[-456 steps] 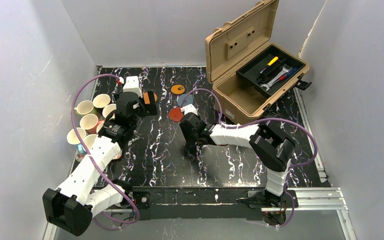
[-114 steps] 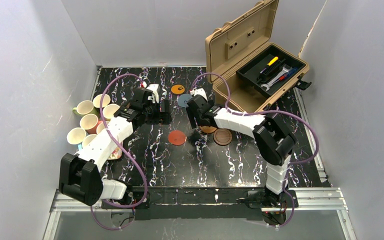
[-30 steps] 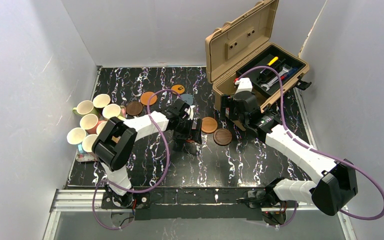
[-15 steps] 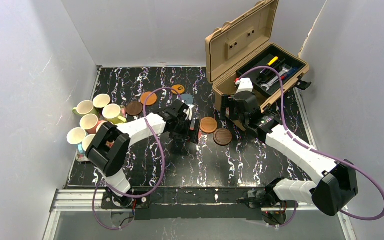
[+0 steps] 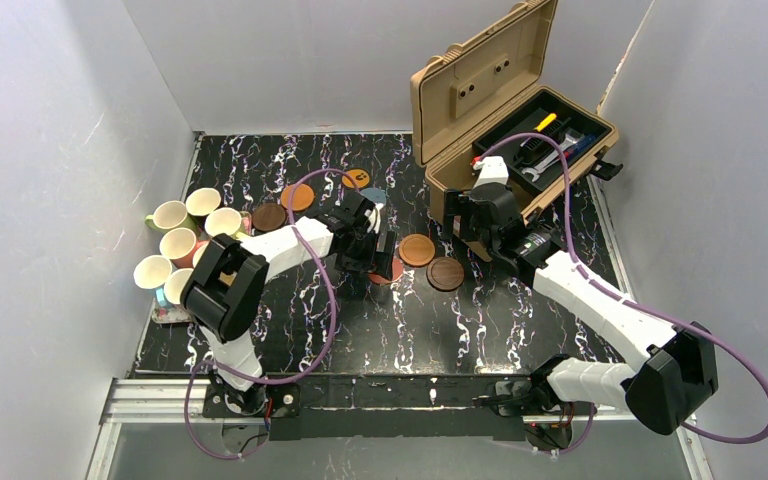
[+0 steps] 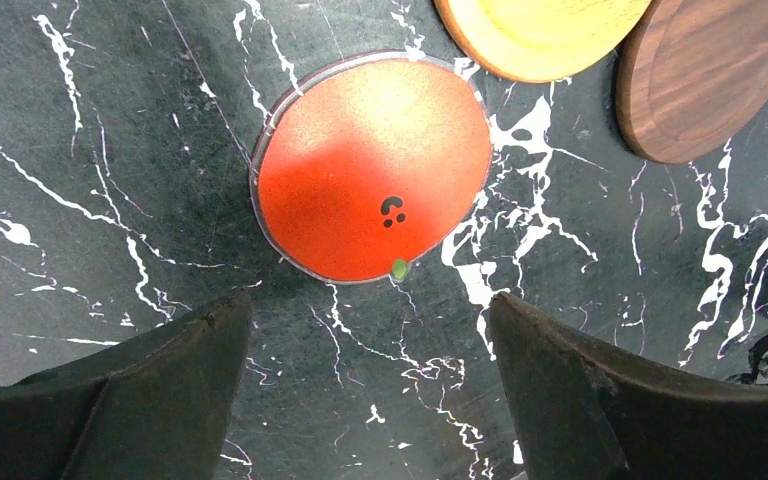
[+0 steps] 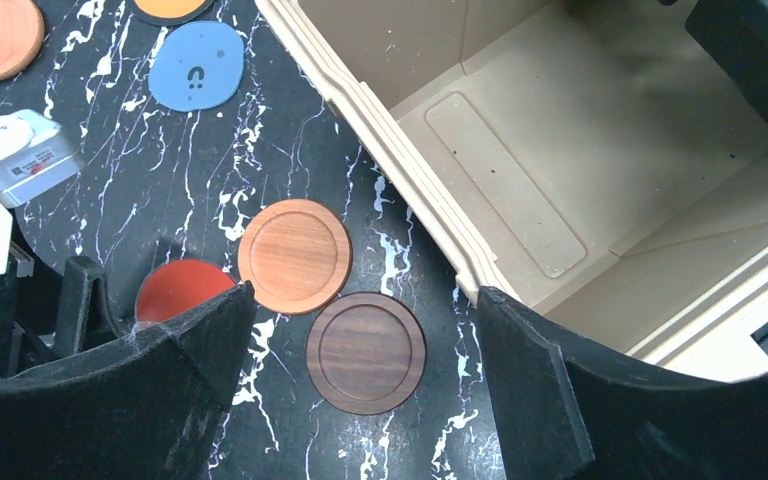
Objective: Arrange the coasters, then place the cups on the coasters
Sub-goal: Move the coaster to the center of the board.
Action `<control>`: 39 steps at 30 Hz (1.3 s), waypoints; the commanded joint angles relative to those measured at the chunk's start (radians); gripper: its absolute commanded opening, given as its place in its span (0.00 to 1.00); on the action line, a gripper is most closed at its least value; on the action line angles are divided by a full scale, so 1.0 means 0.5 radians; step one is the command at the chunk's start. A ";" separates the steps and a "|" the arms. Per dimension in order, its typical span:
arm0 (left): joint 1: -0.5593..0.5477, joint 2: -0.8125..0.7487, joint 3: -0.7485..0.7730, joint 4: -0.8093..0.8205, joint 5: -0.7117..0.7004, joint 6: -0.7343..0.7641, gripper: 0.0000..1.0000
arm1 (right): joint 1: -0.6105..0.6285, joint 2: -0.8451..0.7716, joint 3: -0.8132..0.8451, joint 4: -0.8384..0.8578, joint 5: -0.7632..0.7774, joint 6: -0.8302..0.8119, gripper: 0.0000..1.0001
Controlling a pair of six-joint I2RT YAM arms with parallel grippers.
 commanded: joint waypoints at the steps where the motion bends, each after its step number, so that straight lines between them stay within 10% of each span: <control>1: 0.010 0.041 0.079 -0.060 0.041 0.042 0.87 | -0.011 -0.059 -0.009 0.018 0.071 -0.007 0.90; 39: -0.055 0.183 0.114 -0.048 0.286 0.020 0.86 | -0.014 -0.067 -0.034 0.030 0.065 0.006 0.90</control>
